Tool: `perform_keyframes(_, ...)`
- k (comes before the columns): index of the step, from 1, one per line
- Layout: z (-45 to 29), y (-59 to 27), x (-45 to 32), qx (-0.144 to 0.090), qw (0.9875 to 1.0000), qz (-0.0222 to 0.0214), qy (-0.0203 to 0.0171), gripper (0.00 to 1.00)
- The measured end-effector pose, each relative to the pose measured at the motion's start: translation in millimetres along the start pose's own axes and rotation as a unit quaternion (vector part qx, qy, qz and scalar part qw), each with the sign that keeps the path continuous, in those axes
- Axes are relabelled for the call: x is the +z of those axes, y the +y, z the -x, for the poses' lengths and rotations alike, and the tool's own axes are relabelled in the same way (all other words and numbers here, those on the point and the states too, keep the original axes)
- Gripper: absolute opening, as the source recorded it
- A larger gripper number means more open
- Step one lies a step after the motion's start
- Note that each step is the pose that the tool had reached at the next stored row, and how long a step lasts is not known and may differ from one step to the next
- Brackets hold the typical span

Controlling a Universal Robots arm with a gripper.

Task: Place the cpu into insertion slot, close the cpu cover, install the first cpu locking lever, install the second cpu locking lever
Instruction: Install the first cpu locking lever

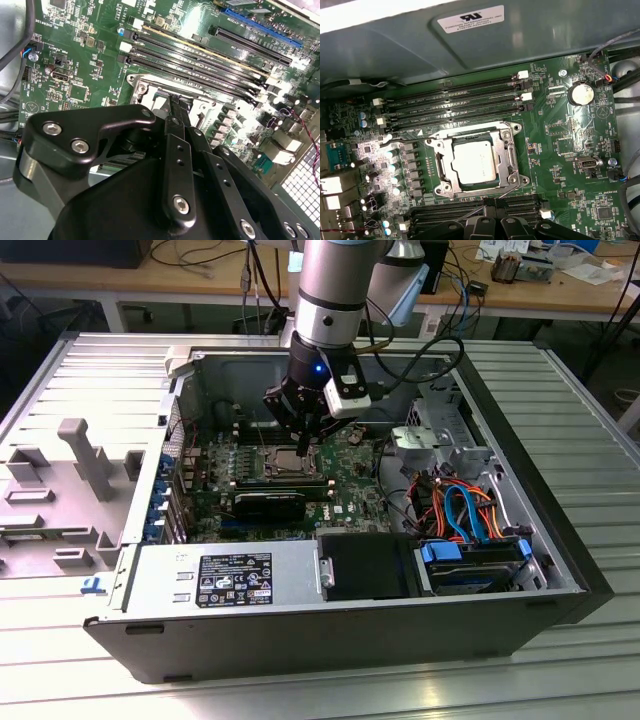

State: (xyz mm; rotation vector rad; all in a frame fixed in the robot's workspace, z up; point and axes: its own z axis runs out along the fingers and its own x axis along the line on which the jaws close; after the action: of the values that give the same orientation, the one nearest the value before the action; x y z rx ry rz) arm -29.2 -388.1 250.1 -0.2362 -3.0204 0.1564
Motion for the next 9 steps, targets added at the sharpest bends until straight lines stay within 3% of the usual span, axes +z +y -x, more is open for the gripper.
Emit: perform_keyframes(9, 0.0, 0.0, 0.0, -0.002, 1.0000, -0.0002, -0.0002, 0.11)
